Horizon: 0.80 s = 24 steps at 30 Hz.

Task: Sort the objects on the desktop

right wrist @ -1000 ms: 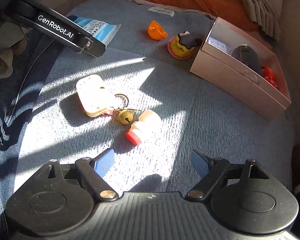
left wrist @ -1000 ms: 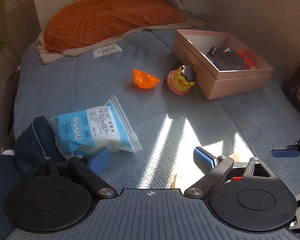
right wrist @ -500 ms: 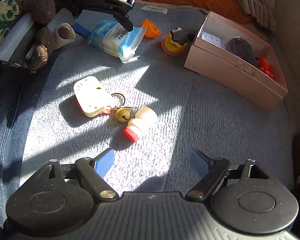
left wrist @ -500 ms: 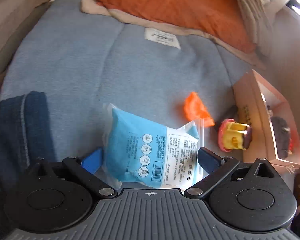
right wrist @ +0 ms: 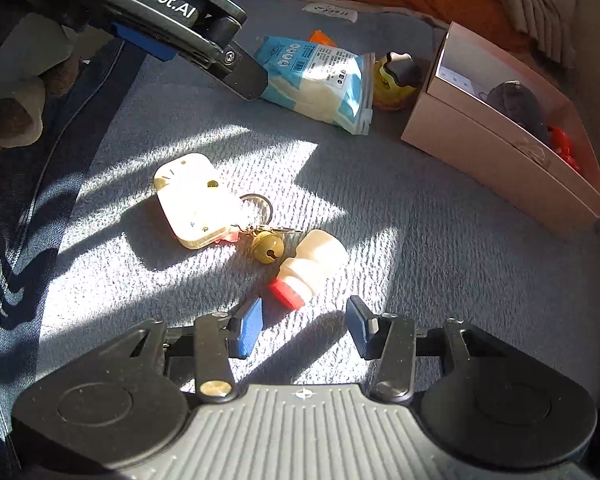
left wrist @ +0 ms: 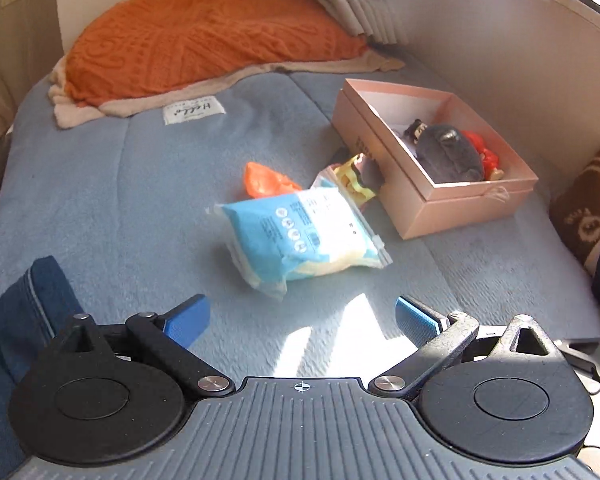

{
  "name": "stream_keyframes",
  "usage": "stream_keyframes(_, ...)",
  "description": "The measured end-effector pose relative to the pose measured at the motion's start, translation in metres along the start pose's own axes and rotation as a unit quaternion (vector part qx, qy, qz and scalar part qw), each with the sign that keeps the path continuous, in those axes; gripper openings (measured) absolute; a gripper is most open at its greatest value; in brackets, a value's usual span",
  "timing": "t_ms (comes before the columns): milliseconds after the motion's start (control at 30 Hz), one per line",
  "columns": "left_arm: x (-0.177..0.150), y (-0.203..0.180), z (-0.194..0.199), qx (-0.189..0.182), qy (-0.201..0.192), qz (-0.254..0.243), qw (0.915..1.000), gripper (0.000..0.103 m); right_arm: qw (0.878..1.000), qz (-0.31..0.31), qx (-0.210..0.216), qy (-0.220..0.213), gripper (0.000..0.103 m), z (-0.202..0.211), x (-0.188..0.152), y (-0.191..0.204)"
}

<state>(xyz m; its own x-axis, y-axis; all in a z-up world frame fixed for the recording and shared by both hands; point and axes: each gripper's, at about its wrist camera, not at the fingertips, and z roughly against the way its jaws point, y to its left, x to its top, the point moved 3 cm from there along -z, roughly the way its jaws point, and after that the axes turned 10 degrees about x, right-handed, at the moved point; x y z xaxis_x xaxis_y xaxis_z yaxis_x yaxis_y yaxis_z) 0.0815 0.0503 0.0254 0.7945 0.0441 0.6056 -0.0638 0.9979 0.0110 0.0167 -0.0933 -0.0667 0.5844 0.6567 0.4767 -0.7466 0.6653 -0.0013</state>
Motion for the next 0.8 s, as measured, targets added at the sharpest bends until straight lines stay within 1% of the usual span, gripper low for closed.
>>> stream_keyframes(67,-0.011,0.003,0.005,-0.014,0.020,0.005,0.9997,0.102,0.996,0.036,-0.075,-0.011,0.042,0.003,0.002,-0.005)
stream_keyframes(133,-0.024,0.001,0.010,-0.031,0.039,0.003,0.9987,0.102,0.991,0.035,-0.126,-0.018,0.042,0.011,0.003,-0.022)
stream_keyframes(167,-0.028,-0.001,0.011,-0.038,0.046,0.000,0.9982,0.102,0.991,0.025,-0.133,-0.020,0.042,0.015,0.004,-0.030)
stream_keyframes(233,-0.035,-0.011,0.010,-0.053,0.056,-0.011,0.9970,0.102,0.991,-0.017,-0.127,-0.025,0.042,0.030,0.002,-0.056)
stream_keyframes(300,-0.044,-0.026,0.007,-0.068,0.064,-0.029,0.9952,0.102,0.991,-0.044,-0.124,-0.025,0.045,0.041,-0.002,-0.071)
stream_keyframes(367,-0.050,-0.037,0.002,-0.058,0.070,-0.046,0.9948,0.102,0.990,-0.062,-0.128,-0.026,0.047,0.051,-0.010,-0.081)
stream_keyframes(400,-0.055,-0.044,-0.003,-0.042,0.073,-0.060,0.9946,0.102,0.989,-0.068,-0.126,-0.026,0.049,0.052,-0.013,-0.083)
stream_keyframes(500,-0.062,-0.055,-0.014,-0.012,0.072,-0.090,0.9933,0.101,0.990,-0.078,-0.116,-0.023,0.049,0.051,-0.020,-0.082)
stream_keyframes(600,-0.067,-0.056,-0.020,0.006,0.075,-0.102,0.9919,0.080,0.993,-0.064,-0.095,-0.029,0.049,0.046,-0.021,-0.069)
stream_keyframes(667,-0.067,-0.055,-0.020,0.008,0.068,-0.105,0.9922,0.077,0.996,-0.048,-0.072,-0.031,0.049,0.041,-0.018,-0.054)
stream_keyframes(700,-0.066,-0.056,-0.019,0.010,0.060,-0.108,0.9923,0.066,0.997,-0.041,-0.065,-0.032,0.049,0.039,-0.018,-0.049)
stream_keyframes(733,-0.064,-0.056,-0.019,0.011,0.053,-0.112,0.9922,0.063,0.997,-0.034,-0.057,-0.031,0.049,0.036,-0.016,-0.042)
stream_keyframes(800,-0.055,-0.053,-0.021,0.018,0.035,-0.106,0.9936,0.062,0.998,-0.021,-0.043,-0.031,0.047,0.030,-0.013,-0.030)
